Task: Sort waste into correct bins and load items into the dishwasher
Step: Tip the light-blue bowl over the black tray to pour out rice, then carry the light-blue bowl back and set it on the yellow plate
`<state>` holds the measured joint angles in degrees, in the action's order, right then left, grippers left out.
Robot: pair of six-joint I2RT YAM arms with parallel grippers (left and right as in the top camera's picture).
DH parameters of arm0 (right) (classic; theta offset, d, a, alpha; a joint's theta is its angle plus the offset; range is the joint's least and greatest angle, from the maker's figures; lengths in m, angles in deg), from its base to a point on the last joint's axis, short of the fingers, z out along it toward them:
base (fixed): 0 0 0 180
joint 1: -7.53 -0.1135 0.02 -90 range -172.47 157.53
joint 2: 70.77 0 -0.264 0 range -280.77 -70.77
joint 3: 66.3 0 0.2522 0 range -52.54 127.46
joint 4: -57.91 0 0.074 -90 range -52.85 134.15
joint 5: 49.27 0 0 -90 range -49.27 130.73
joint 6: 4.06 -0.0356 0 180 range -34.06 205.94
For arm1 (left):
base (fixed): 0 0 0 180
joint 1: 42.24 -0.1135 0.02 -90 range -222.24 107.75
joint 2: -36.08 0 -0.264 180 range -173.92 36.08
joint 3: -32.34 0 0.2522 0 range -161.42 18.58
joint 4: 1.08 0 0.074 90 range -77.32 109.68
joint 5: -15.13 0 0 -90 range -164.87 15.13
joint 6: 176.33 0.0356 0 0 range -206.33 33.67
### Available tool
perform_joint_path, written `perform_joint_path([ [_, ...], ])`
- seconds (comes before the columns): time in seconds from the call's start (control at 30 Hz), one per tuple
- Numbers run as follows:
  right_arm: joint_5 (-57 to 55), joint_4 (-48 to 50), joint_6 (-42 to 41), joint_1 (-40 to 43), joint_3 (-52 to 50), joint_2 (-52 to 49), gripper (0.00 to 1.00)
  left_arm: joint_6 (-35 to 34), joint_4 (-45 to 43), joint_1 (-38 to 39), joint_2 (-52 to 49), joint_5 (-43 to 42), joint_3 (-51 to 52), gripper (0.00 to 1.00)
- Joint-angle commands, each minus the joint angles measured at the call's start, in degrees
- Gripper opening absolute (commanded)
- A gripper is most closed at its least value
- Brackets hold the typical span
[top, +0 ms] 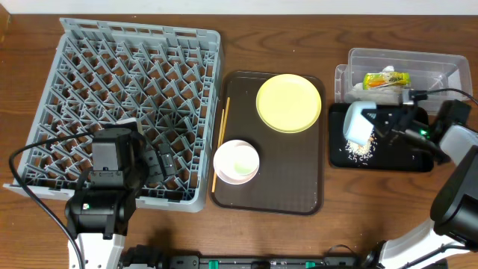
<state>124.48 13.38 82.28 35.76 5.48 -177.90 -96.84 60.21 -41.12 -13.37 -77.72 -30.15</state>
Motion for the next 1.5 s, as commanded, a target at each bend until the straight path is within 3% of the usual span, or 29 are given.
perform_joint_path([
  [0.0, 5.6, 0.1, 0.9, 3.5, -0.1, -0.5, 0.01, 0.3, 0.0, -0.3, 0.1, -0.1, -1.2, 0.99],
  [0.47, 5.6, 0.2, -3.8, 16.1, -0.1, -0.5, 0.01, 0.3, 0.0, -0.3, 0.1, -0.1, -1.2, 0.99],
  [0.93, 5.6, 0.1, -24.3, 15.1, -0.1, -0.5, 0.01, 0.3, 0.0, -0.3, 0.1, -0.1, -1.2, 0.99],
  [1.47, 5.7, -0.2, -18.7, 6.0, -0.1, 0.7, 0.01, 0.3, 0.0, -0.3, 0.1, -0.1, -1.2, 0.99],
])
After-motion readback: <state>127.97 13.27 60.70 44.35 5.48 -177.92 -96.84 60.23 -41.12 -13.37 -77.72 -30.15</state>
